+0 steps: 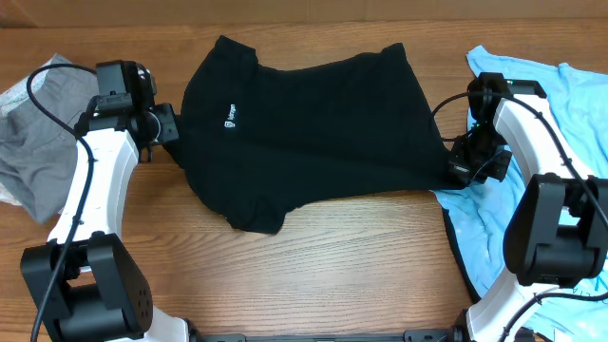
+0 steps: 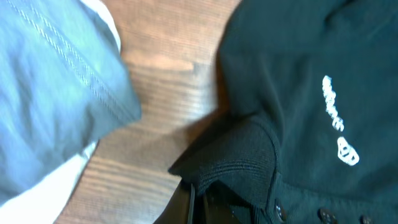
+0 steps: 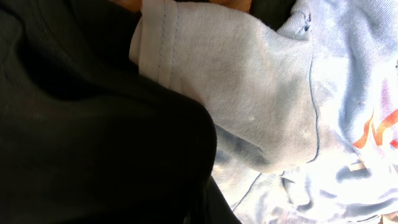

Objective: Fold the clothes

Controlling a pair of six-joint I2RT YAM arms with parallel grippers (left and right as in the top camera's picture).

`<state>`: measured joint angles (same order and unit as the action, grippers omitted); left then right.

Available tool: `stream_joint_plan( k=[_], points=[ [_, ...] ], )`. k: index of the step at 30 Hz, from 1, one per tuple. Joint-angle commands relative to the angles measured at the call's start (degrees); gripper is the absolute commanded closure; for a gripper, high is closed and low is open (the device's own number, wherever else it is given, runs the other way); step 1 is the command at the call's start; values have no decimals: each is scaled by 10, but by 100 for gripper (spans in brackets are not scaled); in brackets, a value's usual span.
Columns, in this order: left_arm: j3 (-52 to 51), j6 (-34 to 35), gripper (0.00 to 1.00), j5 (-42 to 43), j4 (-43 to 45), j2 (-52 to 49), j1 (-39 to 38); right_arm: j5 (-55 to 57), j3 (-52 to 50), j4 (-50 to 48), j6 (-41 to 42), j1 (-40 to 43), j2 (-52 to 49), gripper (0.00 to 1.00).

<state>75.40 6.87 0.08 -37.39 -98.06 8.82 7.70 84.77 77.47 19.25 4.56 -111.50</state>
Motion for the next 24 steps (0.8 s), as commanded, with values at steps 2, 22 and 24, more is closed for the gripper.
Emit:
stream_joint_plan(
  k=[2,22,24],
  points=[
    [1,-5,96,-35,39,-5,8,12,0,-7,3,4,13,96],
    [2,-2,0,28,49,-5,28,-60,0,-46,0,-55,13,96],
    [4,31,0,51,-15,-4,27,-45,0,-43,0,-54,13,96]
  ],
)
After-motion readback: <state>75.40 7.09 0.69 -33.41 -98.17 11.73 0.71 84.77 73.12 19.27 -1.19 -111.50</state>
